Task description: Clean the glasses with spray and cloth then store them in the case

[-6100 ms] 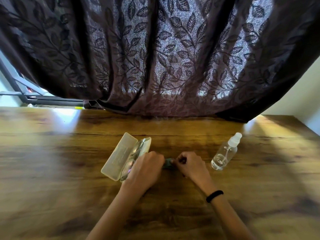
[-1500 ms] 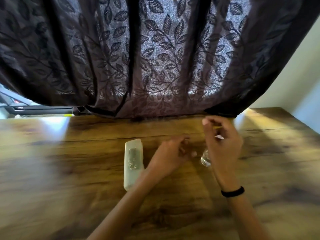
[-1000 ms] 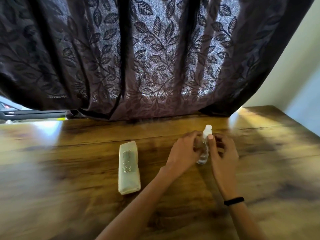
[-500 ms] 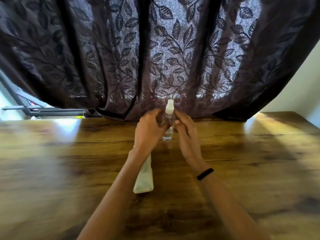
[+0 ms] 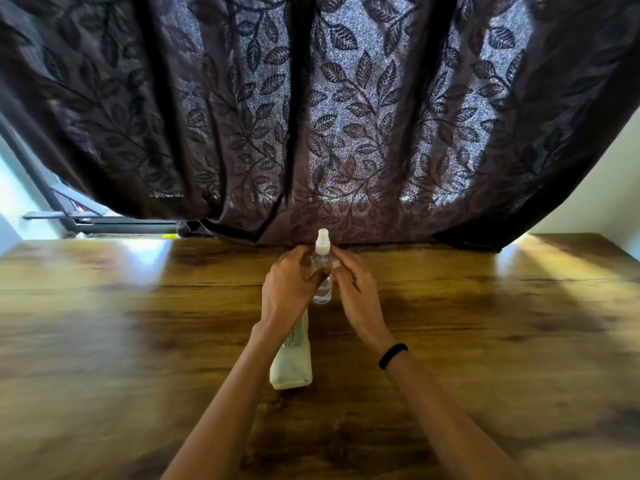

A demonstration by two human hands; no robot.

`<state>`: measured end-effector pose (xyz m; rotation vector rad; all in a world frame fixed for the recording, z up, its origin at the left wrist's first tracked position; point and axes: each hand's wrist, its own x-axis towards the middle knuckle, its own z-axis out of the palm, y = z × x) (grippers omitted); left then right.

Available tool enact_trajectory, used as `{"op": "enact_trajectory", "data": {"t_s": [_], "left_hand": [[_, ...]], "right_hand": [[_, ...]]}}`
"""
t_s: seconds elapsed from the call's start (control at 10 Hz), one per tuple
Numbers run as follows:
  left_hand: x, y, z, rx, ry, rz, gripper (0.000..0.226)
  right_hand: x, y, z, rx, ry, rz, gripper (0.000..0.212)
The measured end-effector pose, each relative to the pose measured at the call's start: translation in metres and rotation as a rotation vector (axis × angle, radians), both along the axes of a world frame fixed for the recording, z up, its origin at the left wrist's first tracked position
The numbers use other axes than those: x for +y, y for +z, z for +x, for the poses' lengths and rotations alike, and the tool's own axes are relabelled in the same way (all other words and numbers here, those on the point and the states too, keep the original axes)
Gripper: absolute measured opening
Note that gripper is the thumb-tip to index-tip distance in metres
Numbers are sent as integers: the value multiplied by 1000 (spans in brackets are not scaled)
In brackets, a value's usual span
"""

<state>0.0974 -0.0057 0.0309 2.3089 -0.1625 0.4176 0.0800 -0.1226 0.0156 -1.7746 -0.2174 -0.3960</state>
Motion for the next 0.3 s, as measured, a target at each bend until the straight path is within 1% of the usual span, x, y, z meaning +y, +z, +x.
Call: {"op": "enact_trajectory", "data": {"t_s": [0.1,0.2,0.3], "left_hand": [[1,2,-4,-4,6,31,47],[4,12,-6,-96,25,-30,51],[4,33,-4,-274,43,-52,50]], "right_hand": [[-2,3,-1,2,1,0,33],[-7,7,0,-29,-14,-3,34],[-9,22,0,-86,-56,-121,34]]}}
